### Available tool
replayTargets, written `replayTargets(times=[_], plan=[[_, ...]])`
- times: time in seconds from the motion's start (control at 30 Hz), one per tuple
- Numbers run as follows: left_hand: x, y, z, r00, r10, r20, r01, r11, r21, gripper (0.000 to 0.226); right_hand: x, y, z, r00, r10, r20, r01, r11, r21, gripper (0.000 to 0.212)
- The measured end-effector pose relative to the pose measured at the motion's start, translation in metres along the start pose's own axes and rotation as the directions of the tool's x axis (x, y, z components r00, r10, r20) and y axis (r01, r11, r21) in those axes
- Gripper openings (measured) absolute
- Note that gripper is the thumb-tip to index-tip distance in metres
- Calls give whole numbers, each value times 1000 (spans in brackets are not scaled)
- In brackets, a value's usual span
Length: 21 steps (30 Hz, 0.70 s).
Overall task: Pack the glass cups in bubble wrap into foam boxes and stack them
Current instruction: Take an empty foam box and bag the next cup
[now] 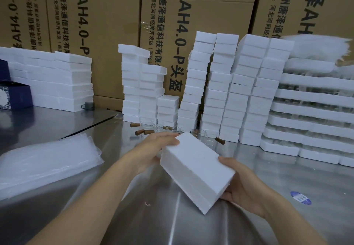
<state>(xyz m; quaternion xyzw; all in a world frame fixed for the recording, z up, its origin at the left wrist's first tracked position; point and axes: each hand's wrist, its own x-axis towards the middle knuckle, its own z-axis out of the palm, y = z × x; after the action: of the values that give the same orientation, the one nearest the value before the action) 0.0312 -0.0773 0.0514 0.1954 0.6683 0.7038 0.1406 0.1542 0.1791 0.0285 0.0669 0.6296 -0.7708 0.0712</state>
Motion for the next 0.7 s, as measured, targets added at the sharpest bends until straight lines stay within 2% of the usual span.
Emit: replayTargets(times=[0.07,0.13,0.2,0.3,0.4,0.47,0.57,0.7], plan=[[-2,0,1,1000,-7,-28,7,1000,5,25,-2,1,0,996,46,80,-45,999,-17,54],[-3,0,5,998,-14,-68,14,1000,1,24,-3,3,4,992,52,113,-51,999,-15,60],[-3,0,13,989,-9,-149,4,999,-33,25,-1,4,8,998,-4,67,5,1000,-4,68],[-4,-5,26,968,-27,-251,2,995,-98,37,2,5,19,991,-131,-3,131,991,-5,63],[-10,-11,45,987,-152,-50,141,972,-186,56,5,8,28,968,-249,-25,248,968,-40,58],[-14,-16,59,984,-169,52,176,964,-200,64,4,9,32,960,-279,-27,276,957,-91,54],[-16,-21,72,993,-120,18,121,975,-185,60,4,7,30,955,-293,-43,284,947,-148,58],[-17,-19,70,991,-122,47,129,969,-210,51,3,5,24,943,-327,-67,310,931,-192,55]])
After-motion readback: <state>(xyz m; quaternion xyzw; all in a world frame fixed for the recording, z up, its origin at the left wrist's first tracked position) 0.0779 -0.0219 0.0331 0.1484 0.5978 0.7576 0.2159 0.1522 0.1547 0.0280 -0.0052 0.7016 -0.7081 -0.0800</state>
